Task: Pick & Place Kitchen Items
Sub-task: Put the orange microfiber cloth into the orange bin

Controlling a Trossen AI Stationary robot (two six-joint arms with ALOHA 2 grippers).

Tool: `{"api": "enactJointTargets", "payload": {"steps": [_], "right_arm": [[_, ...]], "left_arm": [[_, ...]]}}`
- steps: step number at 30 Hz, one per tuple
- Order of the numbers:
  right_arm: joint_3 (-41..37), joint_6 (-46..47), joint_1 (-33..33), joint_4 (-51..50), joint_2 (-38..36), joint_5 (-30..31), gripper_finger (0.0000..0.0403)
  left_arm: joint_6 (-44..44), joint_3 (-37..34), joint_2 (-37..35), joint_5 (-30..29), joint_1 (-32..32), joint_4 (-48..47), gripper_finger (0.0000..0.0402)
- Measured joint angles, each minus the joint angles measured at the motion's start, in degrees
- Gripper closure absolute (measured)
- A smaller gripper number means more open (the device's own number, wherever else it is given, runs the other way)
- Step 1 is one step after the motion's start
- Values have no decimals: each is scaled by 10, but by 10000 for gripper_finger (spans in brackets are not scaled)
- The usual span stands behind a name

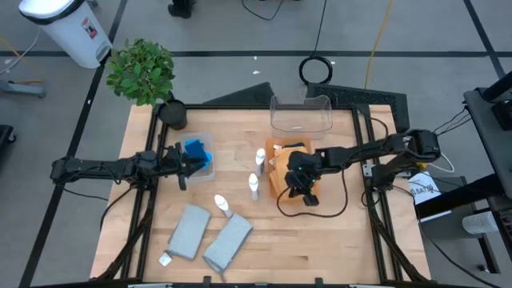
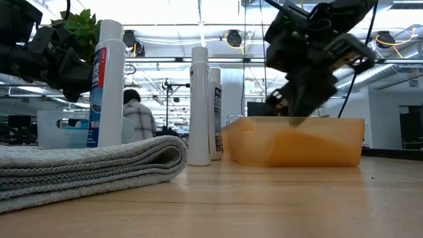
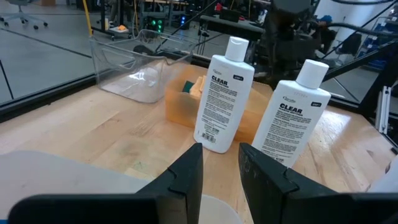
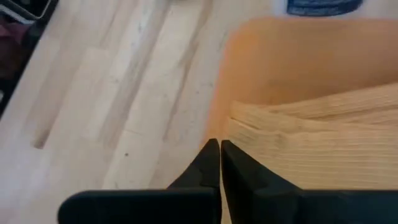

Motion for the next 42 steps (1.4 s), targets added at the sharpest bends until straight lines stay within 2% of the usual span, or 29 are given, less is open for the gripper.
{"api": "enactJointTargets", "payload": {"steps": [12,16,20,27,34,42], "right_arm": [[-2,-23,2,23,73,4,403],[-2,-32,3,21,77,42,403],[-1,-31,3,12,60,58,403],[7,-33,0,10,-15,63,403],[7,-50,-42,48,-39,167,403],[7,-53,-107,51,37,164,403]], "left_arm": [[0,0,0,0,0,0,293],[0,0,0,0,0,0,293],[0,0,0,0,0,0,293],[0,0,0,0,0,0,293],[0,0,0,0,0,0,293],[0,0,0,0,0,0,293]]}}
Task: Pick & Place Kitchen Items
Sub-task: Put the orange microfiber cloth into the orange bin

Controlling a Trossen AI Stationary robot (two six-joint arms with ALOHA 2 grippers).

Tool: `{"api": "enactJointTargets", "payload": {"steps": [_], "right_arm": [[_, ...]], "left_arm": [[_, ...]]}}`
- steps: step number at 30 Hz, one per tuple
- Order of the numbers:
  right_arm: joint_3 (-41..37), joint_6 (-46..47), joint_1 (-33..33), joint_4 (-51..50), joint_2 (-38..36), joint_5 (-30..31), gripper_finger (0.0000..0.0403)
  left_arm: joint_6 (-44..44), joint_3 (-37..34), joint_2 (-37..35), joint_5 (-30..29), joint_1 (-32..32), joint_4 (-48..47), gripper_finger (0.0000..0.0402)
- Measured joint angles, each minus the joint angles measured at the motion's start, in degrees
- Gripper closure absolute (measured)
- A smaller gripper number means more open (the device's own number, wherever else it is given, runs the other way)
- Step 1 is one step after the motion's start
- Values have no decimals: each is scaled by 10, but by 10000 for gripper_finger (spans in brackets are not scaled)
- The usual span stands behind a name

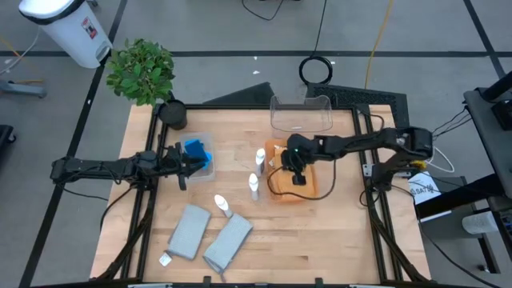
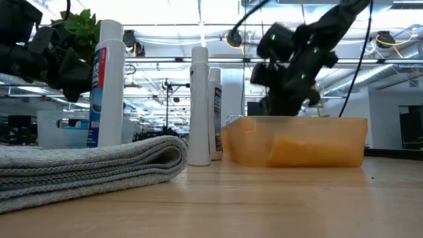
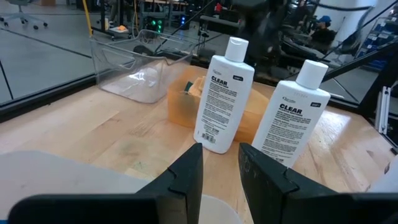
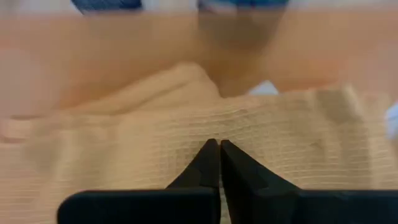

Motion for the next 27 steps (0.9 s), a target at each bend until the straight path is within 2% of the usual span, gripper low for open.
{"api": "enactJointTargets", "payload": {"steps": [4,9,20,27], "right_arm": [[1,-8,-9,6,38,-2,403],[1,-9,-9,7,40,0,403],[-1,-8,-8,-32,-87,19,403],[-1,37,-4,-166,-136,30,403]], "left_arm": [[0,0,0,0,0,0,293],[0,0,0,0,0,0,293],[0,0,0,0,0,0,293],[0,0,0,0,0,0,293]]}}
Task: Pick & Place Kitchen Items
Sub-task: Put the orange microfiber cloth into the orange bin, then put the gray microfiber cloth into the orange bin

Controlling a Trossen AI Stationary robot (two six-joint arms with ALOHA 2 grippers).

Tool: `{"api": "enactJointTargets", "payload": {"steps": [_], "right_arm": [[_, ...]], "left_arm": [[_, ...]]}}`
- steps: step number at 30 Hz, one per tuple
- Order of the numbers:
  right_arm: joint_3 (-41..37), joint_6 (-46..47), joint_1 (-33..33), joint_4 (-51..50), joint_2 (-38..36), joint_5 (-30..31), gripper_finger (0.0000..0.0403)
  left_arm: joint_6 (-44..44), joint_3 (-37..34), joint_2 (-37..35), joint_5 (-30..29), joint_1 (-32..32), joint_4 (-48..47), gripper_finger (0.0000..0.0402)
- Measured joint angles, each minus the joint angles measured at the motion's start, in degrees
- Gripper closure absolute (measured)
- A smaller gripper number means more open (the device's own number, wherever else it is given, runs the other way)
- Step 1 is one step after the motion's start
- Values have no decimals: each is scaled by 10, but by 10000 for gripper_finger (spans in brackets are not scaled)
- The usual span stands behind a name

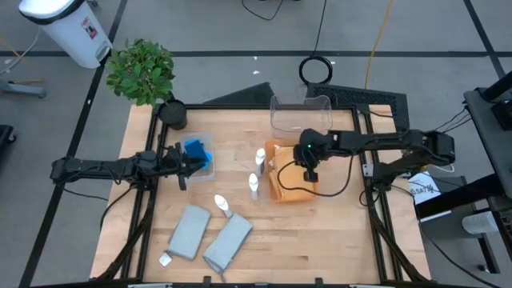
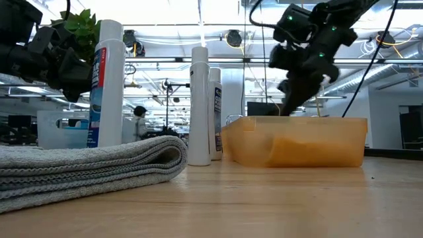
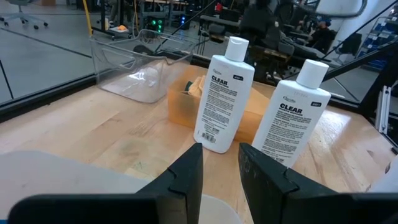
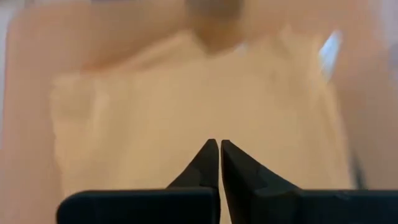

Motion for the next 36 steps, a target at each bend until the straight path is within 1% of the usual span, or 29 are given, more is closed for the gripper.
{"api": "enactJointTargets", "payload": {"steps": [3,5,12,14,19,27,36], "right_arm": [[-1,20,11,-50,3,-1,403],[-9,27,22,-59,9,-1,403],[-49,29,42,-20,32,0,403],[-55,29,41,3,40,1,403],[-52,26,41,3,38,2,403],[-36,30,41,-4,-26,3,403],[-35,31,41,0,-151,3,403]], "left_arm": [[0,0,0,0,0,0,293],[0,0,0,0,0,0,293],[0,0,0,0,0,0,293],[0,0,0,0,0,0,293],[0,0,0,0,0,0,293],[0,0,0,0,0,0,293],[0,0,0,0,0,0,293]]}}
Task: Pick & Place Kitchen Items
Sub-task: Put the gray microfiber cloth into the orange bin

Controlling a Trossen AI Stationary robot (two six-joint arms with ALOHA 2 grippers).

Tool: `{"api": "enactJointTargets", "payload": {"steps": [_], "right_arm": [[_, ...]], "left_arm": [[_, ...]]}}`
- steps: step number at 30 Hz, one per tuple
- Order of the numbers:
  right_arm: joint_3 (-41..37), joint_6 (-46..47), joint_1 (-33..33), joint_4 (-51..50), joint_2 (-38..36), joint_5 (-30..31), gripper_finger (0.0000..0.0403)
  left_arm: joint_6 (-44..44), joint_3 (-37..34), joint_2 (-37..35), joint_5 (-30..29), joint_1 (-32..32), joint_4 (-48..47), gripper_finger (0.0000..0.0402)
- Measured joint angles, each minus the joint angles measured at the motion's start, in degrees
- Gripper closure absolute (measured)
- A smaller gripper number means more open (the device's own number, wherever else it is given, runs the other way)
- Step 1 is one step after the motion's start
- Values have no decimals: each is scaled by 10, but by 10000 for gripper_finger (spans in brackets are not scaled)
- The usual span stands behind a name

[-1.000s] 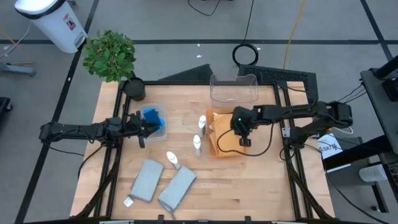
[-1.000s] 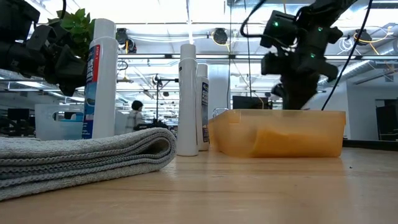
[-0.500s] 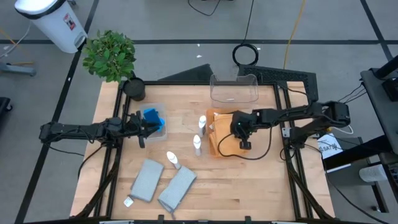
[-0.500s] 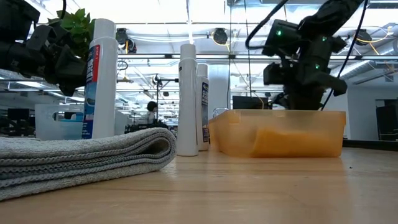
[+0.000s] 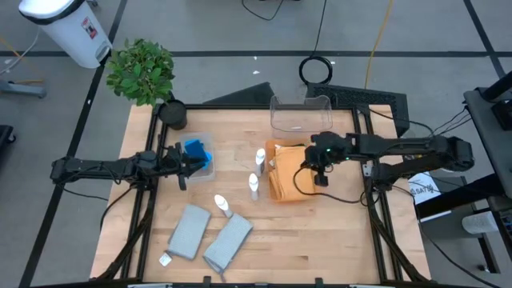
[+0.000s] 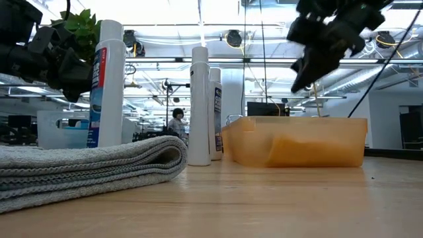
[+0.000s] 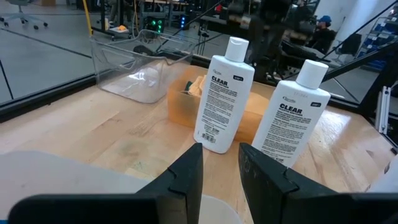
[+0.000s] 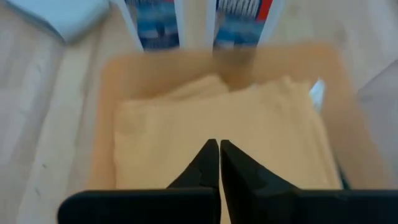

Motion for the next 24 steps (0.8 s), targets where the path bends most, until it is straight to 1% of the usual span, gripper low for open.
{"api": "enactJointTargets", "payload": {"steps": [7,11,18,24], "right_arm": [[-26,0,0,16,-114,0,403],[-76,4,0,60,-190,0,403],[-184,48,0,168,-308,0,403],[-246,75,0,196,-389,0,403]], "left_arm": [[0,0,0,0,0,0,293],[0,0,0,0,0,0,293],[0,0,0,0,0,0,293],[0,0,0,0,0,0,293]]}}
